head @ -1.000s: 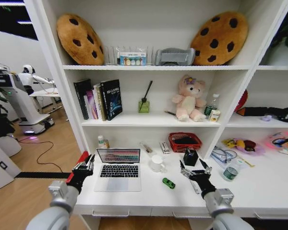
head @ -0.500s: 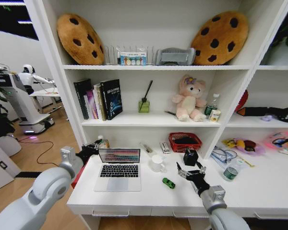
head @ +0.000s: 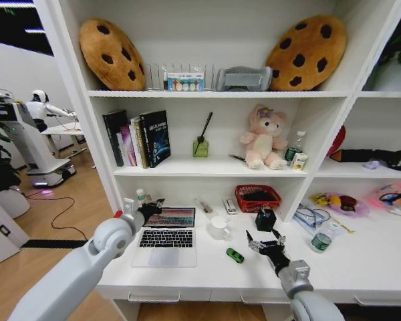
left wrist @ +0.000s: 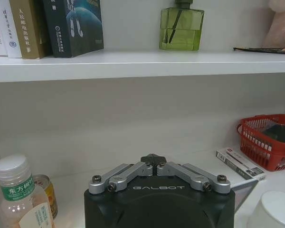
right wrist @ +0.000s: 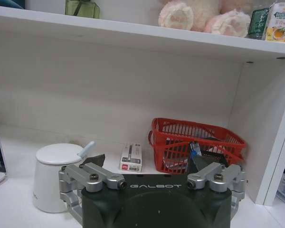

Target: Organize the objects on the table.

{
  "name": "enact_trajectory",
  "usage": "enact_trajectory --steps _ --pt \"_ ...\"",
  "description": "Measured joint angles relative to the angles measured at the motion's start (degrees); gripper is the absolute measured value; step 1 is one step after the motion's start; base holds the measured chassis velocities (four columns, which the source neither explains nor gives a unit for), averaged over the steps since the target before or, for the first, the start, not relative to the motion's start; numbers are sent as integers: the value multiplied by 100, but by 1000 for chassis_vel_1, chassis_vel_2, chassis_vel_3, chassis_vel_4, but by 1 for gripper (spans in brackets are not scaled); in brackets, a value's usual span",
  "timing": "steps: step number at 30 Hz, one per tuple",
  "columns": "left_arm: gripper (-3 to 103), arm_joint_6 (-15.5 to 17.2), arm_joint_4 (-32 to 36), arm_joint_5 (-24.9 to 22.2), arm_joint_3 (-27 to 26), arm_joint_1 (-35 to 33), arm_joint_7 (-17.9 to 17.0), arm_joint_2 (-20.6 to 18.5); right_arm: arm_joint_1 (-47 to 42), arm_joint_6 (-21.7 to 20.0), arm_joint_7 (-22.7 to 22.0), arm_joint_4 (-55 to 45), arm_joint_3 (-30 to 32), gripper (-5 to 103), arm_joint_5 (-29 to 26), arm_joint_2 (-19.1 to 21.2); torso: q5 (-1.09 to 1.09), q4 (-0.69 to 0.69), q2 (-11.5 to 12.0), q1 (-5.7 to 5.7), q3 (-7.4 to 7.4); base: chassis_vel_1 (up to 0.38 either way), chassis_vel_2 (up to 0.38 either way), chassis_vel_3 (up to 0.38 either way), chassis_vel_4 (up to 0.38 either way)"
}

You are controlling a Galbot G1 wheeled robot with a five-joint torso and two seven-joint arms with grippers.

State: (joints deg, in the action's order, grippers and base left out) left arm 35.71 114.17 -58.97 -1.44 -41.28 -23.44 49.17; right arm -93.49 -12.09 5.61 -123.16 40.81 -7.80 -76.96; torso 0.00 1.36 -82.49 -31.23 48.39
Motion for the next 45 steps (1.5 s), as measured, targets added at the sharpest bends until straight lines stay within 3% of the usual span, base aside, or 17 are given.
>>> enact_trajectory --steps 7,14,19,24,30,33,35,36,38,40,41,42,44,45 --pt "0 400 -292 -201 150 253 -636 125 33 -1 -38 105 1 100 -80 -10 0 -3 0 0 0 0 0 0 0" --pt "0 542 -282 -271 153 182 -839 94 35 -42 -95 112 -36 100 -147 -24 0 -3 -1 0 0 0 0 0 0" --pt "0 624 -8 -574 142 -58 -1154 30 80 -61 -120 159 -57 100 -167 -31 1 -2 -2 1 -1 0 0 0 0" --pt "0 636 528 -1169 -117 -908 -1629 -86 124 -64 -131 286 -96 100 -136 -13 1 -2 -3 3 -1 0 0 0 0" --pt "0 686 767 -1180 -278 -1617 -1700 -217 183 -95 -123 372 -219 100 -74 -19 -1 -3 -1 1 0 0 0 0 0" --pt "-3 659 787 -842 -459 -1772 -1501 -108 196 -129 -104 377 -261 100 -48 -25 -2 -3 -1 1 0 0 0 0 0" --pt "6 407 773 -439 -746 -1765 -956 0 193 -149 -85 374 -296 100 -33 -24 -2 -1 -1 1 0 0 0 0 0" --pt "6 407 773 -439 -746 -1765 -956 0 193 -149 -85 374 -296 100 -33 -24 -2 -1 -1 1 0 0 0 0 0" --pt "17 -61 740 140 -1179 -1762 -124 1 181 -156 -73 337 -313 100 -24 -22 1 1 -1 0 0 0 0 0 0" --pt "23 -213 721 365 -1324 -1811 75 12 181 -158 -73 317 -314 100 -25 -21 1 0 -1 0 0 0 0 0 0" --pt "28 -683 640 933 -1622 -1991 476 71 189 -159 -75 257 -318 100 -35 -21 1 0 -1 0 0 0 0 0 0" --pt "28 -683 640 933 -1622 -1991 476 71 189 -159 -75 257 -318 100 -35 -21 1 0 -1 0 0 0 0 0 0" --pt "38 -1434 542 1614 -2035 -2364 812 230 213 -186 -88 124 -319 100 -61 -13 1 -1 -1 0 0 0 0 0 0" --pt "44 -1655 548 1836 -2299 -2670 969 362 219 -211 -102 31 -314 100 -82 -4 -2 -2 -1 0 0 0 0 0 0"
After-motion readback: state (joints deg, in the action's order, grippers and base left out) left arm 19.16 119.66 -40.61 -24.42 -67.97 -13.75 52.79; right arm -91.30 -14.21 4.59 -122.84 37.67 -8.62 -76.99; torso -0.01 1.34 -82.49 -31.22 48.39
